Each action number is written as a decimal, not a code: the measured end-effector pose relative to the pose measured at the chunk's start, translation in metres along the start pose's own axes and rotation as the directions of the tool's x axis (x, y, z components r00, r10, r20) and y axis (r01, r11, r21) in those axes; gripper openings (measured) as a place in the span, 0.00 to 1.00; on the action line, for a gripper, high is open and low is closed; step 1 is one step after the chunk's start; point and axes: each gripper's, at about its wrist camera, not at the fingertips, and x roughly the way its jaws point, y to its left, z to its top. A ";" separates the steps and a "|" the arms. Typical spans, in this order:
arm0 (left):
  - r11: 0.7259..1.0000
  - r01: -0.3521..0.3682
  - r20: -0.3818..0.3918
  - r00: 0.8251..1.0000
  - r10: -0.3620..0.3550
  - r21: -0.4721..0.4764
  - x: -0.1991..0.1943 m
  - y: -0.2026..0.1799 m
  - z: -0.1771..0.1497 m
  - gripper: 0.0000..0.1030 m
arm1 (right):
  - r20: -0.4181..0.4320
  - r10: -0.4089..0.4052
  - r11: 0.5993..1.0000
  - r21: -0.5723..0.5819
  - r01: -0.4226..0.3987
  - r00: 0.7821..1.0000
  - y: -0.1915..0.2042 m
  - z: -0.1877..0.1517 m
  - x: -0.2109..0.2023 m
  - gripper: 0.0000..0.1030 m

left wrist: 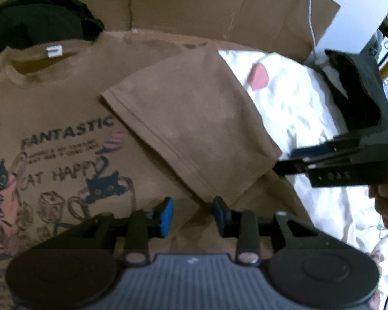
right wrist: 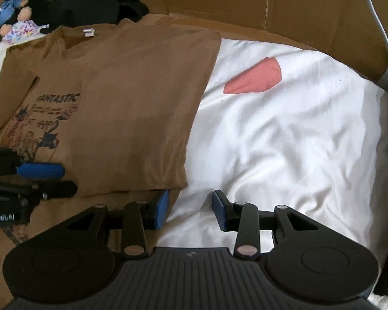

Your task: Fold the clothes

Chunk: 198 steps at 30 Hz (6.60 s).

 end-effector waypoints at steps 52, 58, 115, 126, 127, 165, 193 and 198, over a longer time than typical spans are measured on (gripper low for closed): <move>0.949 -0.187 0.363 0.891 0.272 -0.254 -0.396 0.134 0.002 0.51 | 0.398 -0.081 0.988 0.156 0.020 0.914 0.036 0.064 -0.326 0.74; 0.928 -0.221 0.412 0.847 0.335 -0.299 -0.475 0.146 -0.035 0.57 | 0.484 -0.044 0.976 0.206 -0.065 0.874 0.028 0.055 -0.386 0.85; 0.813 -0.224 -0.130 0.974 0.183 -0.537 -0.297 0.242 -0.304 0.58 | -0.182 0.042 0.982 0.191 -0.007 0.982 0.057 -0.178 -0.177 0.75; 0.819 -0.239 -0.166 0.970 0.177 -0.521 -0.278 0.247 -0.316 0.57 | -0.300 0.069 0.989 0.148 -0.025 0.951 0.066 -0.221 -0.131 0.56; 0.819 -0.238 -0.168 0.970 0.175 -0.522 -0.277 0.248 -0.316 0.55 | -0.309 0.072 0.989 0.143 -0.028 0.948 0.068 -0.224 -0.129 0.54; 0.773 -0.141 -0.169 0.985 0.043 -0.619 -0.245 0.265 -0.347 0.38 | -0.358 0.145 0.958 0.284 -0.040 0.923 0.067 -0.262 -0.090 0.35; 0.776 -0.109 -0.112 0.992 0.050 -0.622 -0.261 0.255 -0.331 0.04 | -0.292 0.171 0.956 0.279 -0.088 0.941 0.066 -0.255 -0.121 0.06; 0.785 -0.053 -0.028 0.999 0.046 -0.617 -0.299 0.264 -0.313 0.04 | -0.235 0.211 0.941 0.311 -0.133 0.949 0.066 -0.243 -0.140 0.06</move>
